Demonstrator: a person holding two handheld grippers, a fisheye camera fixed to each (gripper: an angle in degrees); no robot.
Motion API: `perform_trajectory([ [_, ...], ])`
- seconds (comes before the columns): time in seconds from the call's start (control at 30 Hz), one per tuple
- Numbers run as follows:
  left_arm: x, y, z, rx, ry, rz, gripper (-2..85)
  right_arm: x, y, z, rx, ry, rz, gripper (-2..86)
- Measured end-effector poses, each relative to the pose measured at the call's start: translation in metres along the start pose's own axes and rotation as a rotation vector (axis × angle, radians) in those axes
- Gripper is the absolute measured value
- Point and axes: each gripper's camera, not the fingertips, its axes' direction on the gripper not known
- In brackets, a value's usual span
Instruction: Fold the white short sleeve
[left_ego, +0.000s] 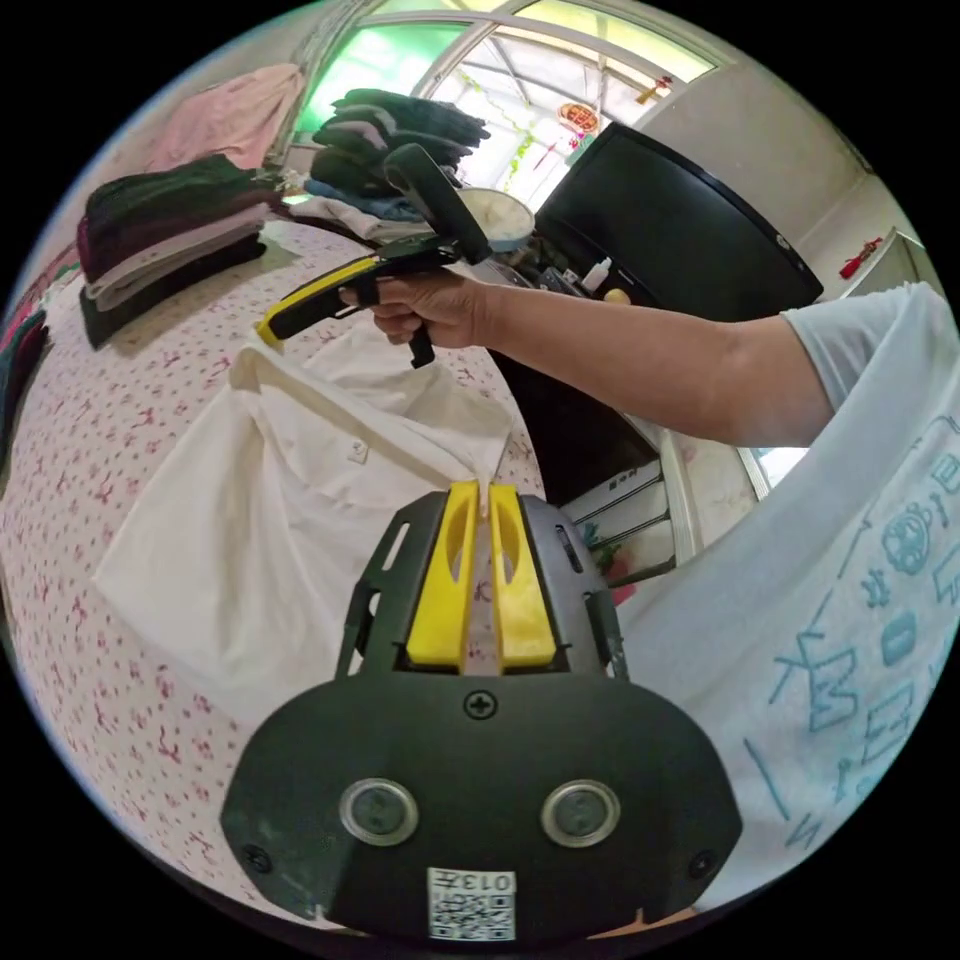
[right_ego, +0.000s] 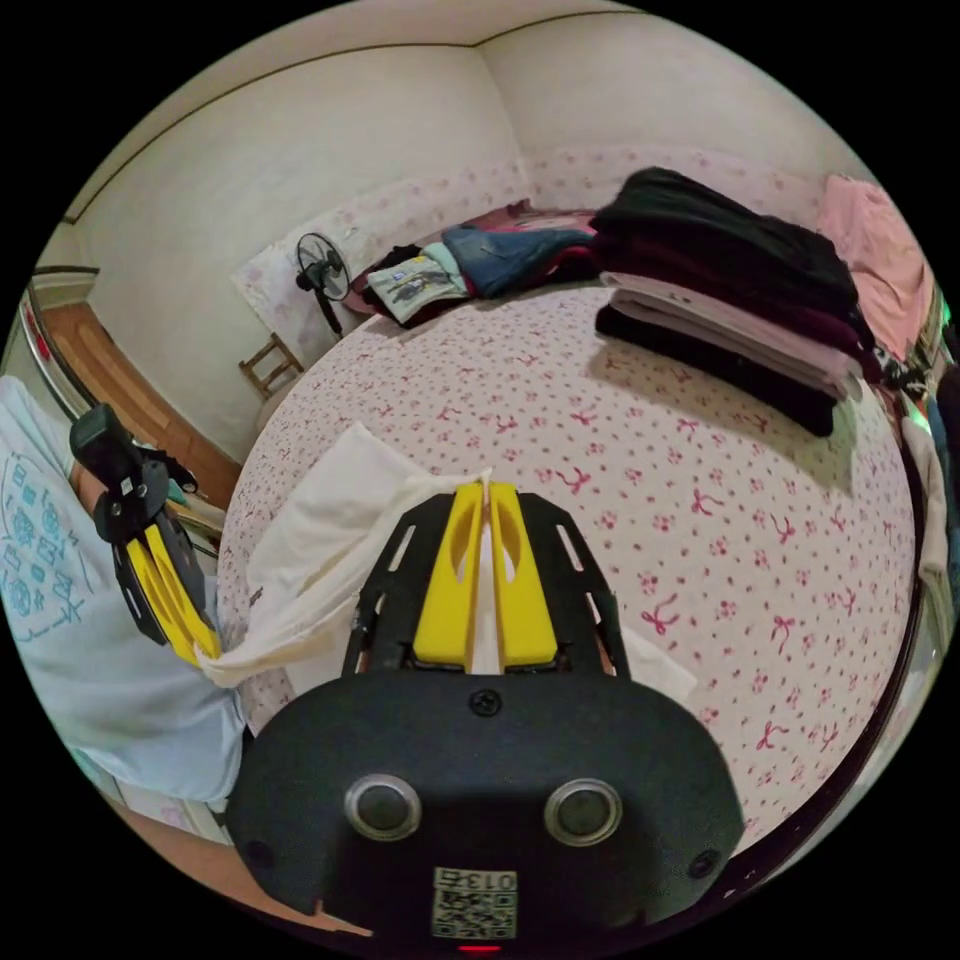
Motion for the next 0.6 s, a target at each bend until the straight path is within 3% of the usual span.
perform_trajectory([
  [0.6,-0.005,-0.119,0.141,-0.175,-0.007,0.059,3.9,0.122,0.12,-0.009,-0.07,0.015,0.096,4.0],
])
